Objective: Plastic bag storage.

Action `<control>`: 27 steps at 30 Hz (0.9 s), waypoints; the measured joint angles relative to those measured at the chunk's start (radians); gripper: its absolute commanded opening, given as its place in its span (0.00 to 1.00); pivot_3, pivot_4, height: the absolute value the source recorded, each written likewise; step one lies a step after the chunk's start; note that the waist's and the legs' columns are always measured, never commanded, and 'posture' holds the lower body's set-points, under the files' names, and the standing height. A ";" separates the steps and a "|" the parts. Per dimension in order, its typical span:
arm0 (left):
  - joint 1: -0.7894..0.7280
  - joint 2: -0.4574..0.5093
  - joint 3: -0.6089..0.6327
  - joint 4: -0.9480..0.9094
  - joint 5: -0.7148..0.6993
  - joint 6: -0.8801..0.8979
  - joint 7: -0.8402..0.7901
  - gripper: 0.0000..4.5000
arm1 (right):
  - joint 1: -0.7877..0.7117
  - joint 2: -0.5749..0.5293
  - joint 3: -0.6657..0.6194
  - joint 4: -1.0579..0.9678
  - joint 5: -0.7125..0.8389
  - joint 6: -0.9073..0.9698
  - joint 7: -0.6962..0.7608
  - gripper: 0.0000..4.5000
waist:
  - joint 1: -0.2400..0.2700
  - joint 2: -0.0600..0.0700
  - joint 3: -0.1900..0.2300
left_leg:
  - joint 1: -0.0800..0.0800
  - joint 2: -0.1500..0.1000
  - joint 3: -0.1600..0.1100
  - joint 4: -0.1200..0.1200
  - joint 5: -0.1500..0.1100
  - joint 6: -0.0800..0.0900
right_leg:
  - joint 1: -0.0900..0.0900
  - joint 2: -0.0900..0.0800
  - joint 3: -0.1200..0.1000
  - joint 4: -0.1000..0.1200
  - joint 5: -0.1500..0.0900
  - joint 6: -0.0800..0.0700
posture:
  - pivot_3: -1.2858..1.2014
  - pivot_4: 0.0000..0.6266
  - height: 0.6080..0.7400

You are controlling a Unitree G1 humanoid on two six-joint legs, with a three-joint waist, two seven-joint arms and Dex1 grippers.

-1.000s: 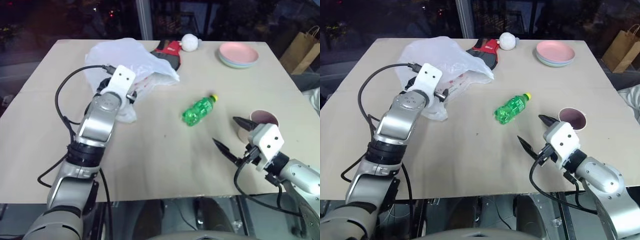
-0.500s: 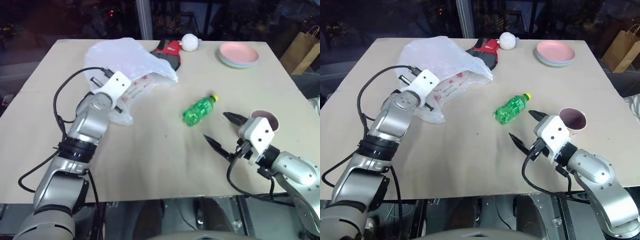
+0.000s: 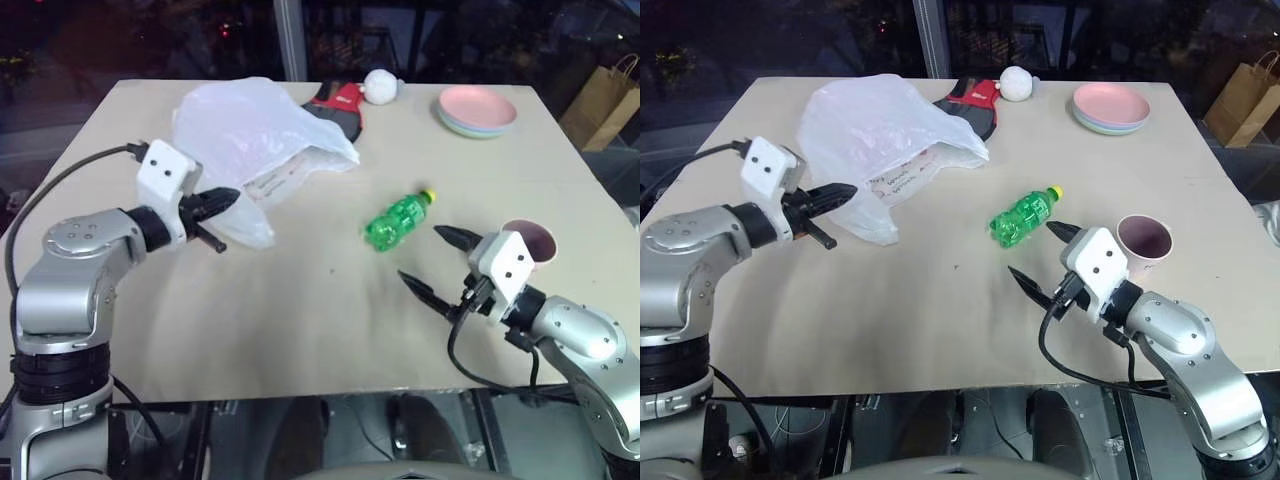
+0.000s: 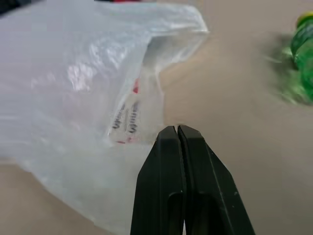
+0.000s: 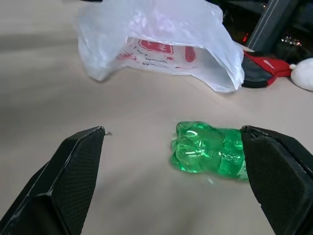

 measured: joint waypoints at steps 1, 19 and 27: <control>-0.013 0.001 -0.016 0.004 0.028 -0.009 0.028 0.17 | -0.003 0.002 0.002 0.003 0.000 0.000 0.000 1.00 | -0.001 0.000 0.000 | 0.000 0.000 0.000 0.000 0.000 0.000 | 0.000 0.000 0.000 0.000 0.000 0.000 | 0.52 0.24 1.00; -0.534 -0.259 -0.608 0.802 0.577 -0.167 0.396 0.56 | -0.042 0.026 0.044 0.021 -0.034 -0.011 -0.023 1.00 | -0.003 0.000 0.000 | -0.003 0.000 0.000 -0.002 0.000 0.000 | -0.003 0.002 0.001 0.000 0.004 0.001 | 0.52 0.24 1.00; -0.611 -0.330 -0.638 1.144 0.637 -0.360 0.443 0.44 | -0.038 0.046 0.045 0.002 -0.042 -0.014 -0.043 1.00 | -0.004 0.000 0.000 | -0.003 0.000 0.000 -0.002 0.000 0.000 | -0.003 0.002 0.001 0.000 0.004 0.000 | 0.52 0.24 1.00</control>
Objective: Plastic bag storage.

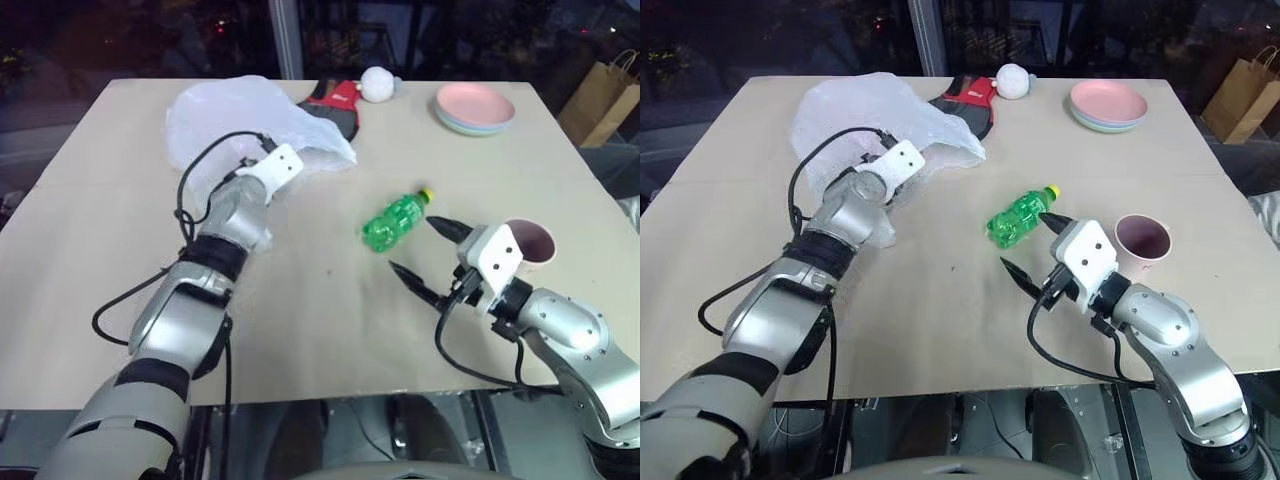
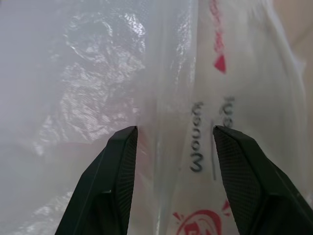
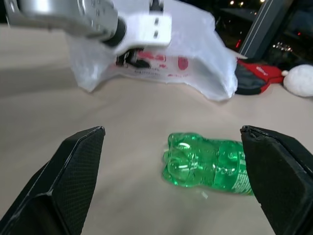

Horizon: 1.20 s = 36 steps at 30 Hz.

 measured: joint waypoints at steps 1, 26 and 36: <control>-0.003 -0.001 0.000 0.034 0.003 -0.024 0.012 0.38 | 0.004 0.000 -0.001 -0.005 0.000 0.000 -0.003 1.00 | 0.001 0.000 0.000 | 0.000 0.000 0.000 0.000 0.000 0.000 | 0.000 0.000 0.000 0.000 0.000 0.000 | 0.52 0.24 1.00; 0.121 -0.014 0.474 -0.733 -0.525 0.493 -0.247 0.01 | -0.255 0.164 0.082 0.231 -0.075 0.204 -0.127 1.00 | -0.002 0.000 0.000 | 0.001 0.000 -0.001 0.001 0.000 0.000 | 0.000 0.000 0.000 0.002 0.000 0.000 | 0.52 0.24 1.00; 0.103 -0.020 0.483 -0.803 -0.580 0.627 -0.199 0.01 | -0.504 0.468 -0.001 0.345 -0.178 0.752 -0.417 1.00 | -0.003 0.000 0.000 | 0.002 0.000 -0.001 0.001 0.000 0.000 | -0.002 0.000 0.000 0.009 0.000 -0.001 | 0.52 0.24 1.00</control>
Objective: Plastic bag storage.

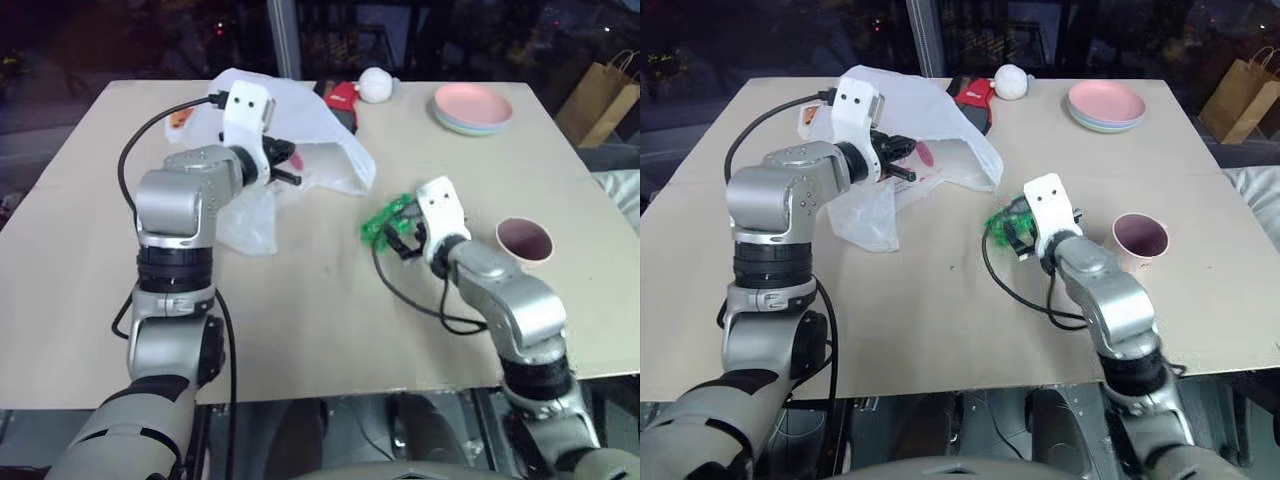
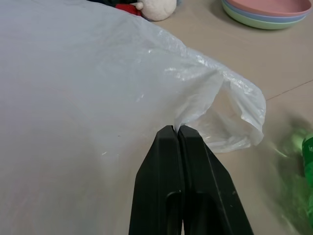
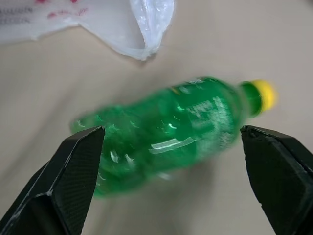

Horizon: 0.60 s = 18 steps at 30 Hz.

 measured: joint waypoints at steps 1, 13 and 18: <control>-0.005 -0.004 -0.002 0.000 0.000 0.000 0.006 0.01 | -0.038 0.045 -0.037 0.023 0.002 0.044 -0.015 1.00 | 0.000 0.000 0.000 | 0.000 0.000 0.000 0.000 0.000 0.000 | 0.000 0.000 0.000 0.000 0.000 0.000 | 0.52 0.24 1.00; -0.012 -0.014 -0.023 0.009 0.000 -0.008 0.027 0.01 | -0.229 0.169 -0.233 0.277 -0.047 0.123 -0.203 1.00 | -0.001 0.002 -0.001 | 0.001 0.000 -0.001 -0.001 0.000 0.000 | 0.000 -0.001 -0.001 0.001 0.000 0.000 | 0.52 0.24 1.00; -0.012 -0.017 -0.021 0.009 -0.001 -0.008 0.040 0.01 | -0.252 0.172 -0.287 0.335 -0.013 0.110 -0.217 1.00 | 0.003 0.002 -0.002 | 0.001 -0.001 -0.001 0.000 0.000 0.000 | 0.002 -0.001 -0.001 0.000 0.000 0.000 | 0.52 0.24 1.00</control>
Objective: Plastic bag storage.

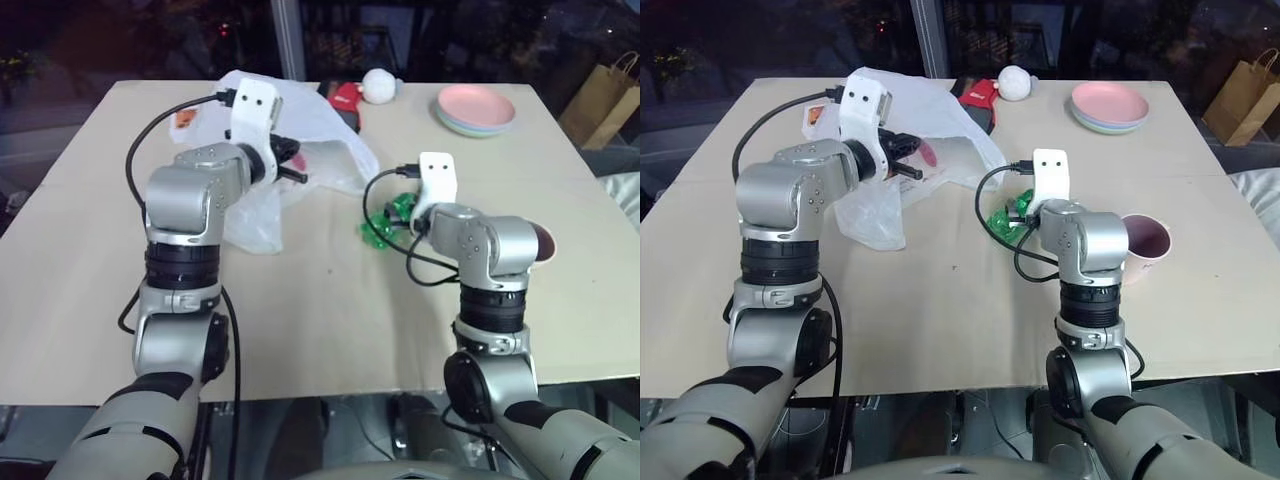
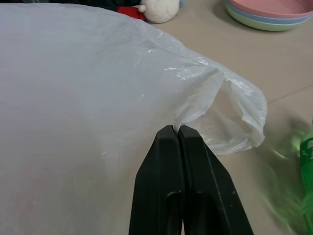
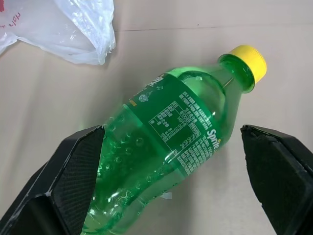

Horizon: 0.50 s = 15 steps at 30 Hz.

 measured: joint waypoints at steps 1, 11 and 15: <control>0.000 -0.001 0.000 0.000 0.000 0.000 0.001 0.01 | -0.011 0.001 -0.022 0.023 0.015 -0.005 -0.004 1.00 | 0.001 0.000 0.000 | 0.000 0.000 0.000 0.000 0.000 0.000 | 0.000 0.000 0.000 0.000 0.000 0.000 | 0.52 0.24 1.00; 0.016 -0.004 0.002 0.000 -0.001 0.000 0.010 0.01 | -0.110 0.006 -0.228 0.256 0.106 -0.055 -0.158 1.00 | -0.021 0.001 0.000 | 0.000 0.000 0.000 -0.003 0.000 0.000 | -0.001 0.000 0.000 -0.001 0.000 0.000 | 0.52 0.24 1.00; 0.018 -0.005 0.002 -0.004 -0.001 0.000 0.013 0.01 | -0.108 0.006 -0.150 0.270 0.109 -0.067 -0.168 1.00 | -0.031 0.001 0.000 | 0.000 0.000 0.000 -0.004 0.000 0.000 | -0.001 0.000 0.000 -0.002 0.000 0.000 | 0.52 0.24 1.00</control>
